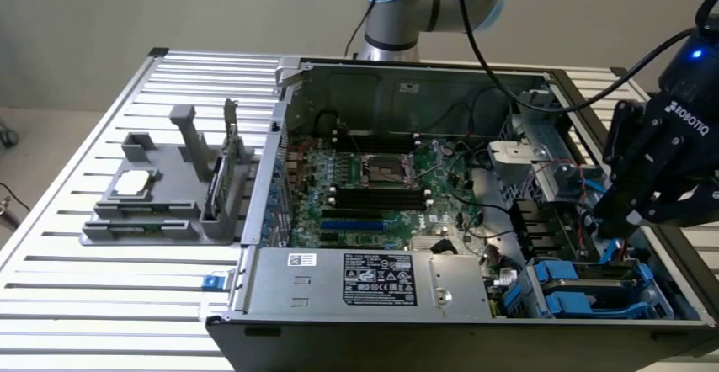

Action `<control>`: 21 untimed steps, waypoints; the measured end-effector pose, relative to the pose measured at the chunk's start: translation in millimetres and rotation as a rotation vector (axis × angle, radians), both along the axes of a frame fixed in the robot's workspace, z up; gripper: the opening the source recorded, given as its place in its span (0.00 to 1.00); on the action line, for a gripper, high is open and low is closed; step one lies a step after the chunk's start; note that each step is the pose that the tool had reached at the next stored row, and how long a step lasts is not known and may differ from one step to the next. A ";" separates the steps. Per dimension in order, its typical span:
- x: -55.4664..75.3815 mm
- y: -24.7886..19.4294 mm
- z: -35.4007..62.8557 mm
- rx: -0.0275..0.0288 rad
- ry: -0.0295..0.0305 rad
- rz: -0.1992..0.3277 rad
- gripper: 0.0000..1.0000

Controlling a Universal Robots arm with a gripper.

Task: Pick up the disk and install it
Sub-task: 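Insert the second disk wire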

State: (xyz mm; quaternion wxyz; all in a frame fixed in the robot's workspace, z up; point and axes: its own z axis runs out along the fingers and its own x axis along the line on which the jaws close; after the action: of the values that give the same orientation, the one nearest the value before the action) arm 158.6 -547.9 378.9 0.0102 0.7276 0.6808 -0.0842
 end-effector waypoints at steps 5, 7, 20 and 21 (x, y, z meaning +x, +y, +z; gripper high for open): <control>0.0 0.3 -4.0 -0.0003 -0.0002 0.000 0.31; 0.0 0.4 -5.5 -0.0002 -0.0003 0.000 0.31; 0.0 1.5 -12.2 -0.0001 -0.0005 0.000 0.16; 0.0 1.6 -12.5 -0.0003 -0.0005 0.000 0.16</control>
State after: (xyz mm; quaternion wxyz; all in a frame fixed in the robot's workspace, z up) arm 158.6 -546.3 366.4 0.0104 0.7276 0.6807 -0.0841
